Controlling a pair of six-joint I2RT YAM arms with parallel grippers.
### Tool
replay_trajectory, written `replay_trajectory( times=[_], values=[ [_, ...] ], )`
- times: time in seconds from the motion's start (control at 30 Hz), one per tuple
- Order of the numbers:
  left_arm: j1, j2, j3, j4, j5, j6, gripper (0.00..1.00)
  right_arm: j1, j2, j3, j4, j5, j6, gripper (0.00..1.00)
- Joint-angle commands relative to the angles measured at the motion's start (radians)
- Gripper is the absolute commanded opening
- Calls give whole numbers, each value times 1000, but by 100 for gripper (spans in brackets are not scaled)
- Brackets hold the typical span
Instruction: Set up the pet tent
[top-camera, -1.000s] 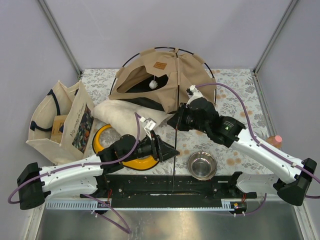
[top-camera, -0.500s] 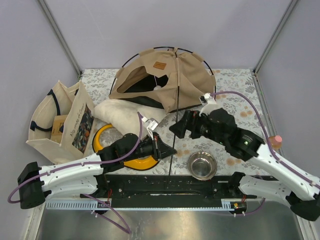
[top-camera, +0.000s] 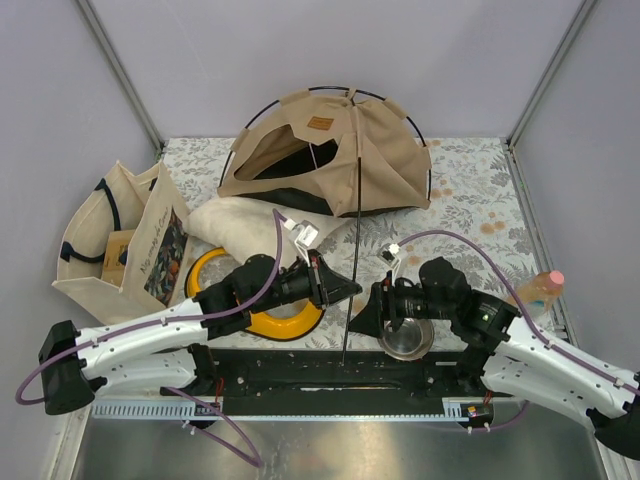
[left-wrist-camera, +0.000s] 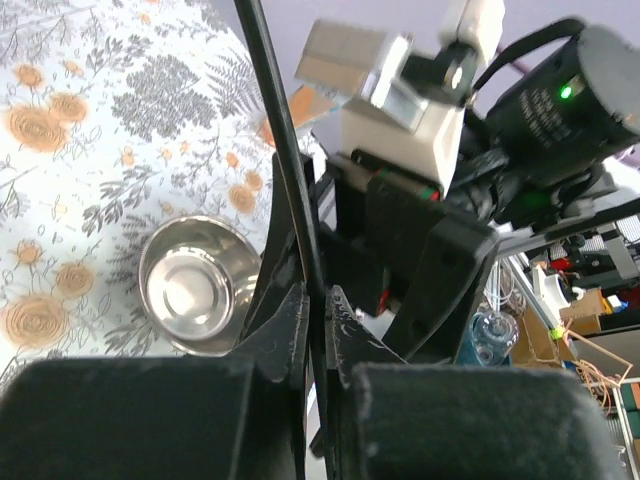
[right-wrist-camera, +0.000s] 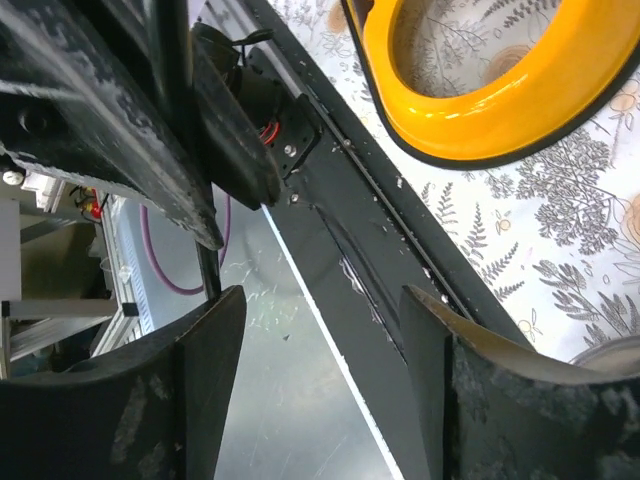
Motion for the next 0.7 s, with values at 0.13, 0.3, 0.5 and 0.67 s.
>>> replay_trajectory(
  times=[0.13, 0.3, 0.5, 0.67],
  values=[
    [6, 62, 118, 98, -19, 53, 0, 17, -47, -62, 273, -69, 31, 62],
    [6, 82, 124, 100, -18, 53, 0, 17, -132, -59, 214, 70, 30, 63],
    [6, 76, 127, 81, -29, 57, 0, 17, -289, -62, 85, 313, -21, 69],
    [6, 78, 128, 90, -23, 54, 0, 17, -257, -34, 120, 182, -27, 76]
  ],
)
